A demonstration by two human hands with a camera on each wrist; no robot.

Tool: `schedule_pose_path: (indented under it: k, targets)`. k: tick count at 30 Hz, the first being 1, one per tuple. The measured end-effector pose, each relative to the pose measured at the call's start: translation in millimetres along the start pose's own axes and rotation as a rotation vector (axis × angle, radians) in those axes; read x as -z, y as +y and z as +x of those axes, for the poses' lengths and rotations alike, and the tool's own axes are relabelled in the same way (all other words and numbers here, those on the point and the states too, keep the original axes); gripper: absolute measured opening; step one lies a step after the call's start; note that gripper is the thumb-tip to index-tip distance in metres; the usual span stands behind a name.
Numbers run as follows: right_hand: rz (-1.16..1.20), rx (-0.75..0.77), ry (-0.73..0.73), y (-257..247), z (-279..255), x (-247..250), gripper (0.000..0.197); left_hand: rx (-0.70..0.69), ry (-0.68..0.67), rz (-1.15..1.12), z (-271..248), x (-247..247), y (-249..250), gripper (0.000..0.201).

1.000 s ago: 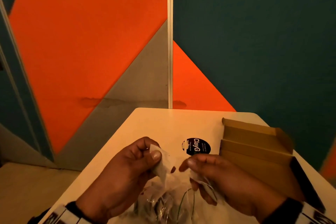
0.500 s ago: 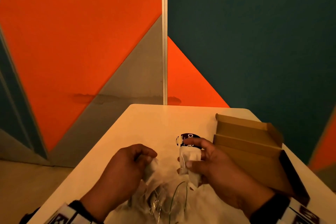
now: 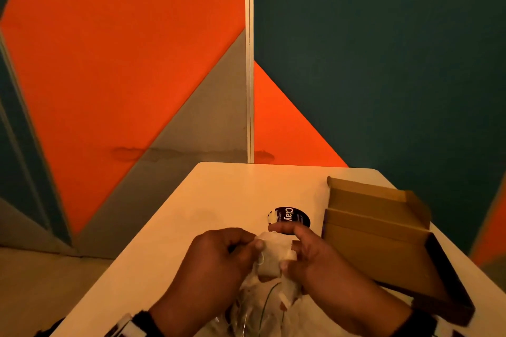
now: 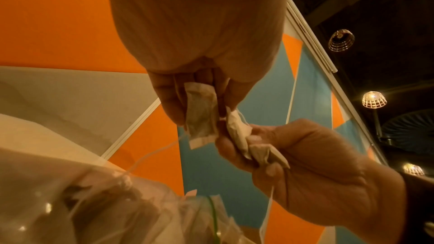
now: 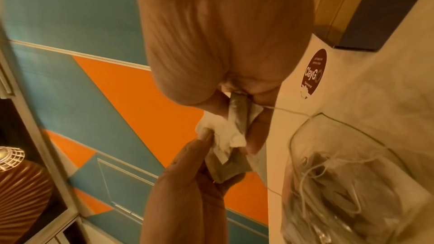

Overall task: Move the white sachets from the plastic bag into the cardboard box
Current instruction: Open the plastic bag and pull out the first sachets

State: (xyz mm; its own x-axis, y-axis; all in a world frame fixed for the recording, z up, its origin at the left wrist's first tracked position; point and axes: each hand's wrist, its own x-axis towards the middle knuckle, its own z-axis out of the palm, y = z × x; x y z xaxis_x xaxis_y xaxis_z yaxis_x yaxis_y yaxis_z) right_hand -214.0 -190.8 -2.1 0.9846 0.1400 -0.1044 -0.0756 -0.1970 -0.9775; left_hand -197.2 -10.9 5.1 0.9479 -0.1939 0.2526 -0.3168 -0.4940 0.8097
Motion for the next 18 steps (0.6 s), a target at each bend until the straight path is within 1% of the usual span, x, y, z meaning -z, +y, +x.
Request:
schedule_pose_path:
  k: [2,3,5,7,8,10,11,13,18]
  targets:
    - [0.023,-0.044,-0.012,-2,-1,5,0.054,0.023,0.01,-0.026,1,5,0,0.02]
    - [0.028,-0.055,0.005,-1,-1,8,0.056,0.026,0.011,-0.021,1,7,-1,0.02]
    - [-0.002,-0.035,0.085,1,-2,12,0.052,0.03,0.007,-0.006,1,12,-1,0.02]
    - [-0.016,-0.005,0.166,0,-4,13,0.038,0.026,0.007,0.013,0,15,-1,0.02]
    - [-0.001,0.005,0.18,-1,-4,11,0.031,0.021,0.005,0.025,-1,15,-1,0.019]
    - [-0.028,0.035,0.159,-5,-7,7,0.013,0.003,-0.001,0.064,-2,13,0,0.017]
    - [-0.102,0.046,0.155,-7,-8,4,0.008,-0.004,-0.004,0.079,-2,13,0,0.016]
    - [-0.261,0.078,0.172,-6,-8,0,0.018,-0.014,-0.012,0.073,-4,11,0,0.015]
    - [-0.315,0.121,0.198,-6,-8,-2,0.019,-0.031,-0.051,-0.06,-8,9,4,0.013]
